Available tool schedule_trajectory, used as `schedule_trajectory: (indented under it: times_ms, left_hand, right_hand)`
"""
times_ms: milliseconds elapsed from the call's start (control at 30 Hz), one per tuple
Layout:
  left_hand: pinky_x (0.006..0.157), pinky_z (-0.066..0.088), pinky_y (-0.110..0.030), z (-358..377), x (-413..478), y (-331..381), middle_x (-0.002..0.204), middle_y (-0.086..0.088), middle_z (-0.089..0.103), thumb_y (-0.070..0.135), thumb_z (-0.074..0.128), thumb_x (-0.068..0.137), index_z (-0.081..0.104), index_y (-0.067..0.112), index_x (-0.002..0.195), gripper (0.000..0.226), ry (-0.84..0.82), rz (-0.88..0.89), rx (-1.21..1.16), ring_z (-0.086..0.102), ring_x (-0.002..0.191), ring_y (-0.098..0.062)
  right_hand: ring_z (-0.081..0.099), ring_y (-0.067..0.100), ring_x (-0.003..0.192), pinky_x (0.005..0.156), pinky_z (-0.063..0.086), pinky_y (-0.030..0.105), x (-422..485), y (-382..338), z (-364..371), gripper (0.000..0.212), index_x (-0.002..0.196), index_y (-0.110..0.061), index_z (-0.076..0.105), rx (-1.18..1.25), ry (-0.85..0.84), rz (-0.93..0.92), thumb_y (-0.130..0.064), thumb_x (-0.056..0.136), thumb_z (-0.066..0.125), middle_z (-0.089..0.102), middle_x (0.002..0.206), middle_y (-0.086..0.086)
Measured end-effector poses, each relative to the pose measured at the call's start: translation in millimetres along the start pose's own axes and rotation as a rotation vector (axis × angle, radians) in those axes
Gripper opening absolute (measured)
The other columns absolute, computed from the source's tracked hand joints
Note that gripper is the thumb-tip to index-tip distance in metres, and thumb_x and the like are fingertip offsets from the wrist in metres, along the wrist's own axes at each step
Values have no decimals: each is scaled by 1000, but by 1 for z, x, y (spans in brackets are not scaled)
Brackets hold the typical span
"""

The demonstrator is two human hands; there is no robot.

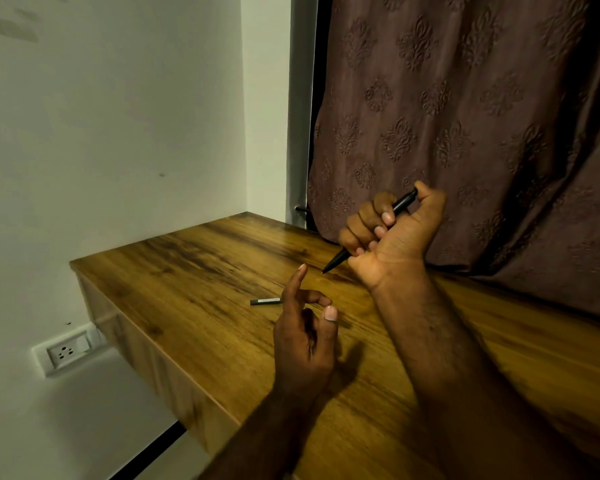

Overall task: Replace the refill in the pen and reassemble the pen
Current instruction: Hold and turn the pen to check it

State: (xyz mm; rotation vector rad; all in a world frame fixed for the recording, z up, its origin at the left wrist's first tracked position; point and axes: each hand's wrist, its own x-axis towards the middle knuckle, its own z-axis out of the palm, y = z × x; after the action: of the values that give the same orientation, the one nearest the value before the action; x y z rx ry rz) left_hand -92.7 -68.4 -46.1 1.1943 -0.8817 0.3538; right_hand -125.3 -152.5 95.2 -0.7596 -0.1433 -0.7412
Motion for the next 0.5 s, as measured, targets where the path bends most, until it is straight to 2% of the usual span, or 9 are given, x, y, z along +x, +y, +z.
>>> schedule_trajectory:
  times_ms: [33, 133, 267, 400, 500]
  left_hand:
    - [48, 39, -17, 0, 0, -1, 90, 8, 62, 43, 46, 90, 36, 18, 142, 58, 1, -8, -2, 51, 51, -2]
    - [51, 42, -17, 0, 0, -1, 90, 7, 62, 40, 46, 92, 43, 29, 132, 42, -12, -13, 17, 53, 53, -2]
    - [52, 42, -14, -2, 2, 2, 87, 9, 62, 36, 48, 92, 48, 35, 122, 30, -18, -21, 41, 56, 58, -4]
    - [48, 45, -26, 0, 2, 0, 85, 7, 62, 34, 50, 91, 48, 31, 125, 34, 25, -22, 11, 54, 56, -6]
    - [52, 48, -36, 1, 1, -2, 87, 5, 63, 32, 52, 90, 40, 23, 137, 49, 57, -9, 6, 56, 60, -13]
  right_hand:
    - [14, 11, 32, 42, 17, 13, -1, 0, 1, 53, 45, -17, 33, -16, -10, -2, -59, 72, 50, 21, 37, -5]
    - [13, 12, 33, 42, 14, 16, 0, -2, 5, 56, 47, -16, 32, -92, -9, 9, -56, 85, 30, 22, 38, -4]
    - [16, 12, 31, 42, 13, 15, -1, 0, 9, 58, 45, -16, 33, -150, -6, 70, -57, 86, 30, 24, 37, -3]
    - [11, 13, 34, 42, 16, 14, 1, 1, 6, 53, 47, -16, 28, -124, 82, 23, -54, 84, 30, 19, 38, -4]
    - [11, 12, 35, 42, 15, 15, 1, 1, 1, 46, 50, -16, 28, -69, 103, -22, -54, 74, 38, 19, 39, -4]
